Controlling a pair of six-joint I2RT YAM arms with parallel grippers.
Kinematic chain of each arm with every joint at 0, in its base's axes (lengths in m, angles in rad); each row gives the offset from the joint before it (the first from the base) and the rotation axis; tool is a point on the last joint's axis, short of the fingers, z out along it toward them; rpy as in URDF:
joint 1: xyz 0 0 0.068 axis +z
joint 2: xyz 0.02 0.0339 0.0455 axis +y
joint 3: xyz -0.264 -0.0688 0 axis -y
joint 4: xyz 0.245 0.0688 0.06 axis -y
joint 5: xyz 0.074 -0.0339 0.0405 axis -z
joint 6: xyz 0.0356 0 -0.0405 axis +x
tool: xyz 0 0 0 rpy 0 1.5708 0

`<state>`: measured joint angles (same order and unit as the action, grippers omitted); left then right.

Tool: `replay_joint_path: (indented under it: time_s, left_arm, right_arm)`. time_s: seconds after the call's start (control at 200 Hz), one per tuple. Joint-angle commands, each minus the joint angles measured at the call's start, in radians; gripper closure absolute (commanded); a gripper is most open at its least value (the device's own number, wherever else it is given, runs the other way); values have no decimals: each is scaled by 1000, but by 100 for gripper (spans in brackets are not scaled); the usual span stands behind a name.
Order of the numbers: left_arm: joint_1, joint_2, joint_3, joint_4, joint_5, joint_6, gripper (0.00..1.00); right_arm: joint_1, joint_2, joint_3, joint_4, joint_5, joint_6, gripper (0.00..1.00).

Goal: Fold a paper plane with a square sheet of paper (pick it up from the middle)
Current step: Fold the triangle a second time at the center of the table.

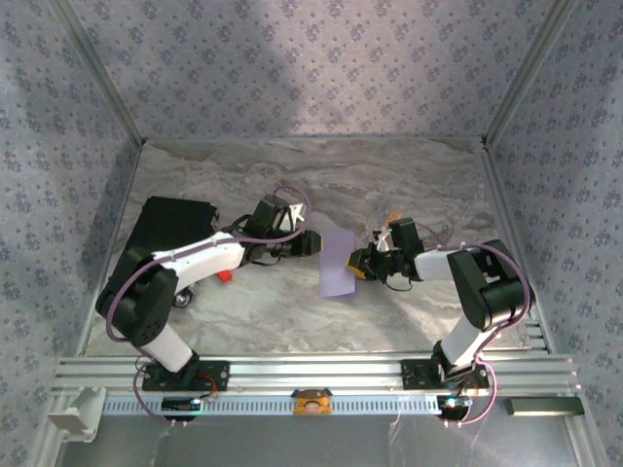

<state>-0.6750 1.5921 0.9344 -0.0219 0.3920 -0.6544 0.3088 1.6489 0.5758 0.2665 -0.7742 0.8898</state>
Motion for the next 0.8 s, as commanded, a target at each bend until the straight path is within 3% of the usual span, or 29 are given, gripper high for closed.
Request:
replay_joint_path:
  time_s: [0.0,0.165,0.3,0.43,0.62,0.795]
  left_arm:
    - [-16,-50,-22,52,0,41,59]
    - [-86,-92,-49,54,-95,156,59]
    - [-178,-95,-8,-74,-196,261,57]
    - [-316,-78,2,-134,-409,361,51]
    - [-481,1,63,-197,-630,459,44]
    - [-570,87,121,-221,-734,509,39]
  right_arm:
    - [-6,10,25,-12,-28,-34,81]
    - [-15,6,27,-33,-33,-40,87]
    - [-17,-2,31,-50,-36,-38,87]
    - [-18,-8,35,-56,-37,-32,87]
    - [-18,-14,36,-58,-45,-27,86]
    - [-18,-17,35,-51,-44,-19,87]
